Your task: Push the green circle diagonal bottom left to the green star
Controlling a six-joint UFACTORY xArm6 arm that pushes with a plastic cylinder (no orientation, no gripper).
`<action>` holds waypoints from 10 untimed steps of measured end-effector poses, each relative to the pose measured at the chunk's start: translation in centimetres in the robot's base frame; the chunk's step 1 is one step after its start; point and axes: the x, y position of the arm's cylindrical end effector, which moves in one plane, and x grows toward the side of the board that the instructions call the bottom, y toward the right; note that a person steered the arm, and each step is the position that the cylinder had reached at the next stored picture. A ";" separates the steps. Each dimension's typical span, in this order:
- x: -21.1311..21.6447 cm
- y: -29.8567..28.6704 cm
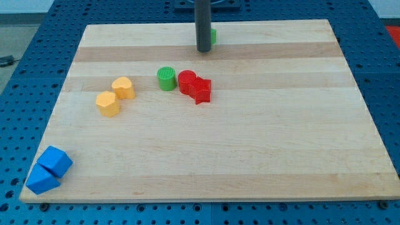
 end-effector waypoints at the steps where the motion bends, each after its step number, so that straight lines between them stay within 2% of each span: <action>1: -2.7 0.0; 2: -3.5 -0.7; 3: -2.0 -4.4; 4: 2.0 -10.0; 5: 8.7 -11.8; 6: 12.4 -11.9; 8: 14.5 -11.1; 10: 13.6 -8.0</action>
